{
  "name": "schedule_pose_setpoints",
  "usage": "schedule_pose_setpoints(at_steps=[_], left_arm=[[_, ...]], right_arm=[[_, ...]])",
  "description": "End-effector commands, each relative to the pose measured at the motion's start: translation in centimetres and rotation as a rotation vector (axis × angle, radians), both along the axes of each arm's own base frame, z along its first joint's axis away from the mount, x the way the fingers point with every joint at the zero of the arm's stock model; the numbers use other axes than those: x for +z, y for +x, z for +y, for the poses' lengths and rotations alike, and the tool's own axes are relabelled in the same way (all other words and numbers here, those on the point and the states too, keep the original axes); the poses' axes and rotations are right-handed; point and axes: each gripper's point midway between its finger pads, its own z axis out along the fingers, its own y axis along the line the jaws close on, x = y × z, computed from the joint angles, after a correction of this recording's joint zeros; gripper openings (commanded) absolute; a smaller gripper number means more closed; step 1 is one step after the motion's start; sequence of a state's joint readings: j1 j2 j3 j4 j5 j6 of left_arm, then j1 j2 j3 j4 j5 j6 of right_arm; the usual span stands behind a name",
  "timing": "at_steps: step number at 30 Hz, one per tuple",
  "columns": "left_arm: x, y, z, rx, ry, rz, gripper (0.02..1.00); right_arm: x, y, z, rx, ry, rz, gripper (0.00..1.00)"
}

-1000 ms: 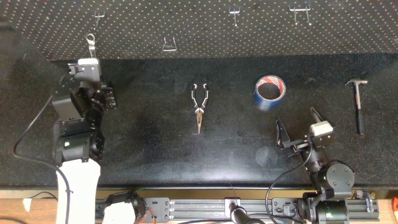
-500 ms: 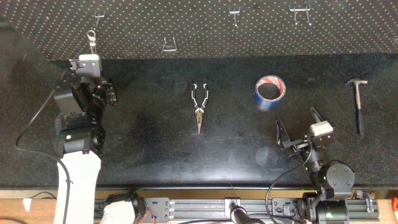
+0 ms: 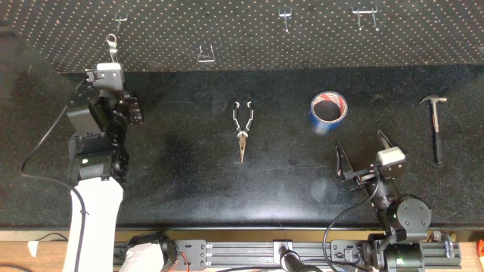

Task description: Place Tools Onto Pegboard

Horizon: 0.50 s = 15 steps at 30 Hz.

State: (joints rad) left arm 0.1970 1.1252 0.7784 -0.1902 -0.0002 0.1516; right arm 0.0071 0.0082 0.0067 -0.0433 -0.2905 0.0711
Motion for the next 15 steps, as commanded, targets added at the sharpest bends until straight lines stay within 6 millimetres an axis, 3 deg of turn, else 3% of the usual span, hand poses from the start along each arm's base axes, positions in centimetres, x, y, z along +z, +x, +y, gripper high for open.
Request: schedule_pose_setpoints(at_steps=[1,10,15], left_arm=[[-0.2,0.5,0.3,0.016,-0.002,-0.004,0.029],[-0.8,1.5,-0.5,-0.009,-0.002,-0.004,0.027],[-0.9,2.3,0.6,0.038,0.028,-0.021,0.029]], right_arm=[[-0.1,-0.1,0.3,0.014,0.014,0.005,0.976],[-0.1,-0.1,0.3,0.014,0.014,0.005,0.976],[-0.1,-0.1,0.3,0.014,0.014,0.005,0.976]])
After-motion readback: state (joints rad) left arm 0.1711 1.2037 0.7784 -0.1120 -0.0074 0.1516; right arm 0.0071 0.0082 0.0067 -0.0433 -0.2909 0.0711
